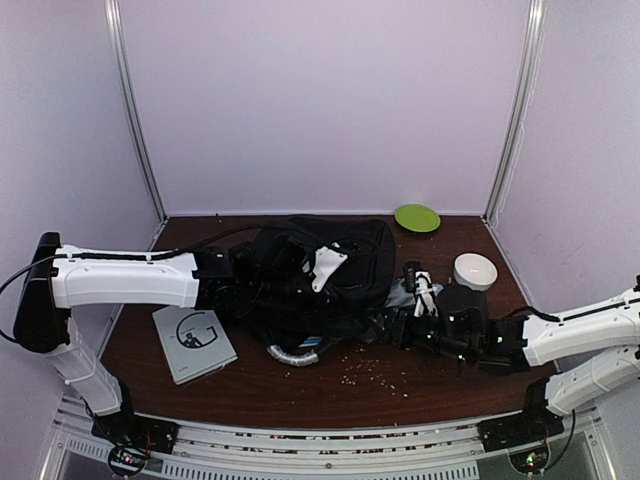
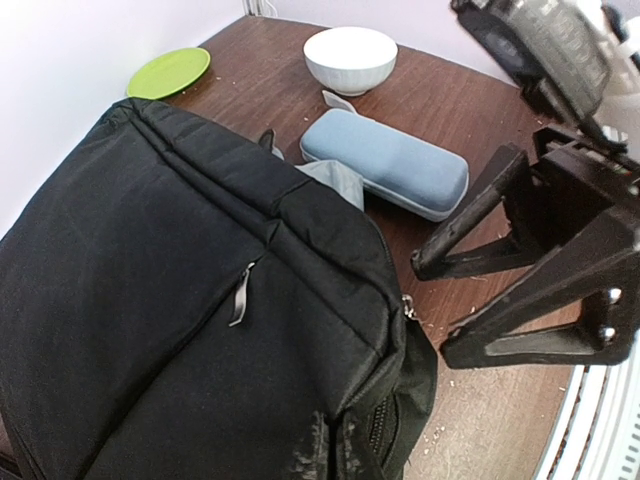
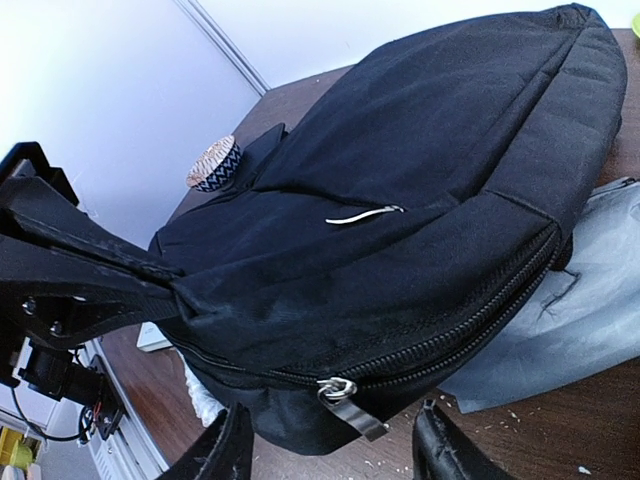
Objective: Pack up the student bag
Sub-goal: Unzip the student bag at the center of the board.
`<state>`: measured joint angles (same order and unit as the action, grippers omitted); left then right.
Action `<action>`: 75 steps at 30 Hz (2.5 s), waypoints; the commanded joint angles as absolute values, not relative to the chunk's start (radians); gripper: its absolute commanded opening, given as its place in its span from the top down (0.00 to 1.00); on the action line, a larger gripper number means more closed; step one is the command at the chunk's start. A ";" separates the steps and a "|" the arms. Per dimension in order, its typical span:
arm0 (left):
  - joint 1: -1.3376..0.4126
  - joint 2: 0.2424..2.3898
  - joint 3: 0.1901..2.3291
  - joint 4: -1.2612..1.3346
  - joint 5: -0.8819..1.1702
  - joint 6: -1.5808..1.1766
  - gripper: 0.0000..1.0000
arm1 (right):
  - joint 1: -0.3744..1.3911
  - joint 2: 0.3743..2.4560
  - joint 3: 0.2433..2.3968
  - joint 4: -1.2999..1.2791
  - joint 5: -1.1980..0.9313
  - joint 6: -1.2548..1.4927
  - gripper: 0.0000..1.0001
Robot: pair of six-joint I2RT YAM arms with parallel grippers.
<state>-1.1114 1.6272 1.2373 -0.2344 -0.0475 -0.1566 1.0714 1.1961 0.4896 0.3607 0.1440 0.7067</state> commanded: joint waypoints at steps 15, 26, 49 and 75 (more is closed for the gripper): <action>-1.110 1.569 1.279 -0.127 -0.036 -0.164 1.00 | 1.033 1.284 0.519 0.386 0.005 0.594 0.56; -1.110 1.566 1.278 -0.132 -0.032 -0.161 1.00 | 1.024 1.296 0.514 0.399 0.003 0.590 0.69; -1.111 1.568 1.255 -0.130 -0.042 -0.159 1.00 | 1.023 1.246 0.550 0.256 0.109 0.532 1.00; -1.111 1.570 1.253 -0.118 -0.045 -0.163 1.00 | 1.012 1.163 0.476 0.279 0.058 0.553 0.70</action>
<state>-1.1114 1.6264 1.2373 -0.2108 -0.0605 -0.1562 1.0203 1.1675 0.4889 0.2413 0.0643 0.5365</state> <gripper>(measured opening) 0.005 0.296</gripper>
